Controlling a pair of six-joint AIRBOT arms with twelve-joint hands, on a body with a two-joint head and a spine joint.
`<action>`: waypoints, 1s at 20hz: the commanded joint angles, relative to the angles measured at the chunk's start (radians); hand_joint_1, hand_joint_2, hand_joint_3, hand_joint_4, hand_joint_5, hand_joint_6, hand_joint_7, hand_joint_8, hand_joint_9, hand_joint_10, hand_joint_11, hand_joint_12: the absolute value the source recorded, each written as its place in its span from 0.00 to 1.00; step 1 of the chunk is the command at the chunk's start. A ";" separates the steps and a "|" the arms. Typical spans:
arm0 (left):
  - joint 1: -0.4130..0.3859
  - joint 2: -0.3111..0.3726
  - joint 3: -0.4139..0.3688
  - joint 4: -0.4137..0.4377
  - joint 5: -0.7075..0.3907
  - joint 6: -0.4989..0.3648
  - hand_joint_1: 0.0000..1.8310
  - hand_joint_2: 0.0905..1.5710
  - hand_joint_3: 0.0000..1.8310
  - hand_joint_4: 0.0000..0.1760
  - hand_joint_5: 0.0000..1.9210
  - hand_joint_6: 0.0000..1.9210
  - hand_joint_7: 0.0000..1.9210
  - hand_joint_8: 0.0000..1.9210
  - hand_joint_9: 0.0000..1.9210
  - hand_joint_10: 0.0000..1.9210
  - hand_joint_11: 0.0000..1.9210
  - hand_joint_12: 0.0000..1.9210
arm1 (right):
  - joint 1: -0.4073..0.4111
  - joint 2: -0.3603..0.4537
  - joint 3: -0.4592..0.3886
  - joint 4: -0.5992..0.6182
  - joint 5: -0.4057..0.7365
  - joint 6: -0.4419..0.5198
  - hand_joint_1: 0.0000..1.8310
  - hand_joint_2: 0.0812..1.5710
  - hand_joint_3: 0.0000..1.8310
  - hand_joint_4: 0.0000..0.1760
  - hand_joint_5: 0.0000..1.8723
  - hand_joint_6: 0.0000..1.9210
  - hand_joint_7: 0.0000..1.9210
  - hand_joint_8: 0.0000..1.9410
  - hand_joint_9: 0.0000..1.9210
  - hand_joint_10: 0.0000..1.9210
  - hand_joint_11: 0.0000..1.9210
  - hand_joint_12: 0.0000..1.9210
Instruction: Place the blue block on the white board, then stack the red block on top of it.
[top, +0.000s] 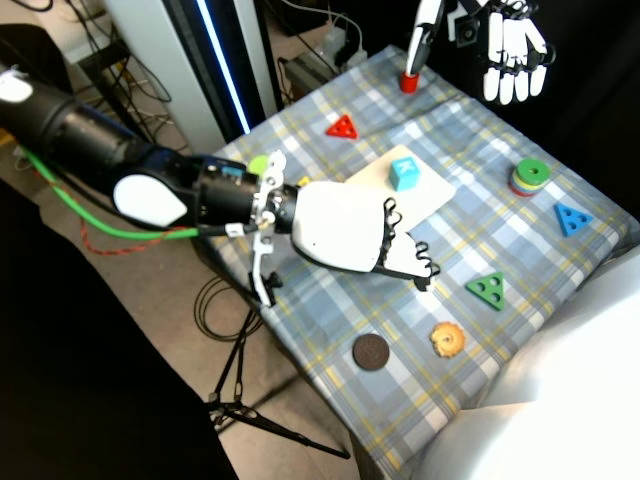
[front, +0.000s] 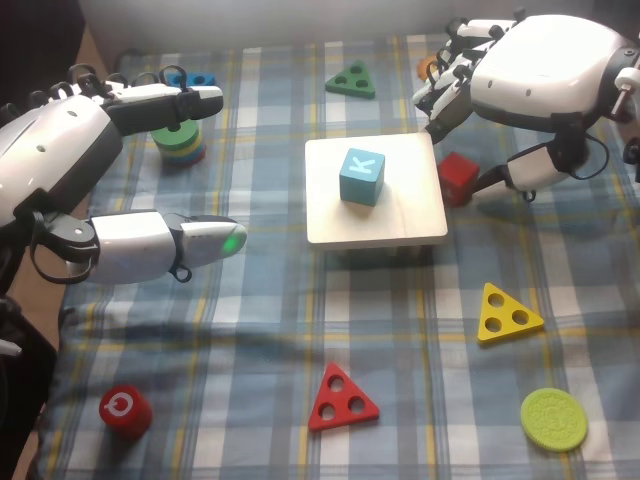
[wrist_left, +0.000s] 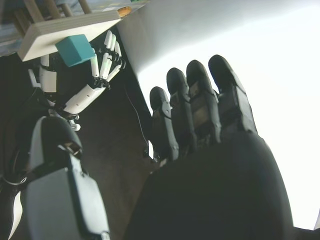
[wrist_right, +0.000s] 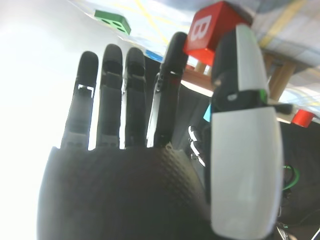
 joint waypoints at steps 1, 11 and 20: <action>-0.006 -0.004 -0.002 0.036 -0.117 -0.006 0.42 0.54 0.00 0.52 0.24 0.00 0.24 0.00 0.17 0.00 0.00 0.31 | 0.011 0.000 -0.002 0.021 0.091 -0.001 0.57 0.57 0.00 0.06 0.42 0.00 0.28 0.00 0.25 0.00 0.03 0.49; -0.006 -0.004 -0.002 0.036 -0.117 -0.006 0.42 0.54 0.00 0.48 0.24 0.00 0.23 0.00 0.17 0.00 0.00 0.31 | 0.002 -0.006 0.006 0.003 0.072 -0.001 0.57 0.59 0.00 0.03 0.47 0.01 0.28 0.00 0.24 0.00 0.00 0.46; -0.006 -0.005 -0.001 0.036 -0.117 -0.006 0.42 0.54 0.00 0.51 0.24 0.00 0.23 0.00 0.17 0.00 0.00 0.28 | 0.002 -0.007 0.006 0.018 0.072 -0.001 0.62 0.67 0.00 0.00 0.57 0.44 0.36 0.01 0.29 0.00 0.02 0.50</action>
